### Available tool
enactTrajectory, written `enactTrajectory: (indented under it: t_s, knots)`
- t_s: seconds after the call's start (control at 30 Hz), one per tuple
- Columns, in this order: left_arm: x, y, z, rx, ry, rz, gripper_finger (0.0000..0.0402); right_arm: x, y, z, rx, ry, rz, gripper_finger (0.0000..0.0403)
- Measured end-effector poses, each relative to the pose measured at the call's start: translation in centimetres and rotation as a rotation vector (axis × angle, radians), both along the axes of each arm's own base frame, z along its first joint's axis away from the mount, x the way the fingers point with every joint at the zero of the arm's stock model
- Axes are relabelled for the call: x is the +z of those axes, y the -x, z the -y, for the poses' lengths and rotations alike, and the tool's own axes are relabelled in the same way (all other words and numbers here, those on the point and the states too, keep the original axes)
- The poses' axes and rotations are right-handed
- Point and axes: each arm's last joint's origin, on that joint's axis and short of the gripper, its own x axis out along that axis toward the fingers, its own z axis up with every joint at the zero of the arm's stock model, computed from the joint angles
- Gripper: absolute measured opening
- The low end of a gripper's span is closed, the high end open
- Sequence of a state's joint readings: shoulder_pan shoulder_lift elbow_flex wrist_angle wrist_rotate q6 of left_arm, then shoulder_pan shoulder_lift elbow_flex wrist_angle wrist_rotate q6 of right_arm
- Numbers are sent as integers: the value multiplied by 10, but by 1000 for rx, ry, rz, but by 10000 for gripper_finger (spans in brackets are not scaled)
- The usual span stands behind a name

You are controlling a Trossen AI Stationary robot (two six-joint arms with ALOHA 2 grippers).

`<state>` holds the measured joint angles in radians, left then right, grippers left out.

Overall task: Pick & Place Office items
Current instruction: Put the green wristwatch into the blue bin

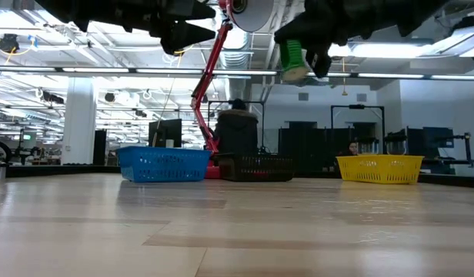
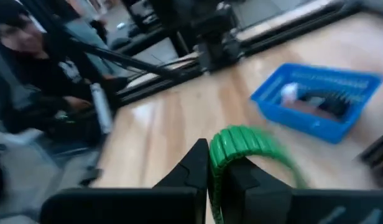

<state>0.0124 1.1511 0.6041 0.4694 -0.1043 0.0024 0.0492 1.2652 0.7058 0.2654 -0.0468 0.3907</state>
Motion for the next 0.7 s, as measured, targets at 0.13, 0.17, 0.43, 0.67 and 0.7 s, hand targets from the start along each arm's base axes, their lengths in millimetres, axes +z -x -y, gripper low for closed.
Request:
enactTrajectory:
  t_s: [0.13, 0.17, 0.43, 0.67, 0.7]
  knots:
    - [-2, -1, 0, 0, -1, -10, 285, 1, 1, -9, 3, -56, 0, 12]
    - [-2, -1, 0, 0, -1, -8, 285, 0, 1, -13, -4, -40, -2, 12]
    - [-2, -2, 1, -20, -178, -27, 285, 4, 5, -37, -117, 279, 49, 12]
    - [-7, -8, 1, -21, -201, -22, 285, 20, -1, -21, -84, 313, 221, 13]
    - [-6, -11, 1, -18, -202, 12, 285, 22, -2, -15, -61, 292, 248, 12]
